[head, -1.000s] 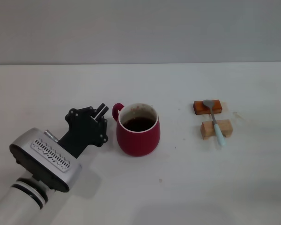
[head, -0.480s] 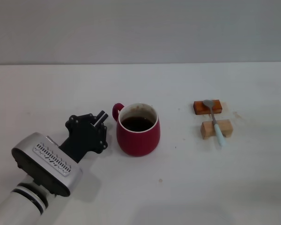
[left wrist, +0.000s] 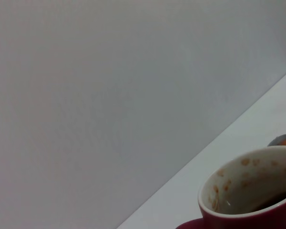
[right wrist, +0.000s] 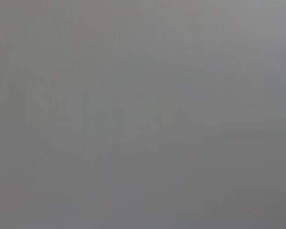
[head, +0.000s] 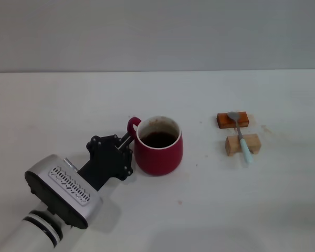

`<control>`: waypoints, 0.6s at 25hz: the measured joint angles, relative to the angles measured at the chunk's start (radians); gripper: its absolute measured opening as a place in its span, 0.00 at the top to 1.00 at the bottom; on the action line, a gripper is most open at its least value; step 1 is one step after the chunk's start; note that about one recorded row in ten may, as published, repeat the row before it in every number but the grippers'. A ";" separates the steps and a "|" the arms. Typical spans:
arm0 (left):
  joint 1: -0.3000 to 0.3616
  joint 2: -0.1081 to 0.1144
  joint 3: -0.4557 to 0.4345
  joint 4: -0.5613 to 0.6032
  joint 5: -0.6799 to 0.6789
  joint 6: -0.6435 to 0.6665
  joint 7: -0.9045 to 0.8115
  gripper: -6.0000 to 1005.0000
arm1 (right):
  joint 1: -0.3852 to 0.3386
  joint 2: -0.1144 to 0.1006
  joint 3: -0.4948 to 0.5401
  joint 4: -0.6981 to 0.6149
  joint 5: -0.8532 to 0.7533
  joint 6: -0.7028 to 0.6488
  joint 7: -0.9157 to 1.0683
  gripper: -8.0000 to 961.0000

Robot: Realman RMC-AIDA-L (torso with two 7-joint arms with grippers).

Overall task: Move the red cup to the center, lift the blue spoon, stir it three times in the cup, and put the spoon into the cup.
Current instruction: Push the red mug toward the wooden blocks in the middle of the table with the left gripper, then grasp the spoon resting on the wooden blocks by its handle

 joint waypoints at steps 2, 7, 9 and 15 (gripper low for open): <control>0.000 0.000 0.001 -0.006 0.000 -0.001 0.000 0.95 | 0.000 0.000 0.000 0.000 0.000 0.000 0.000 0.25; 0.000 0.000 0.008 -0.015 0.000 -0.001 0.000 0.95 | 0.000 0.000 0.000 0.000 0.000 0.000 0.000 0.26; 0.000 0.000 0.009 -0.018 -0.003 0.000 0.000 0.95 | 0.001 0.000 0.000 0.000 0.000 0.000 0.000 0.26; 0.010 0.000 -0.101 -0.005 -0.066 0.001 -0.029 0.95 | 0.002 0.004 -0.009 0.000 -0.005 0.009 0.000 0.26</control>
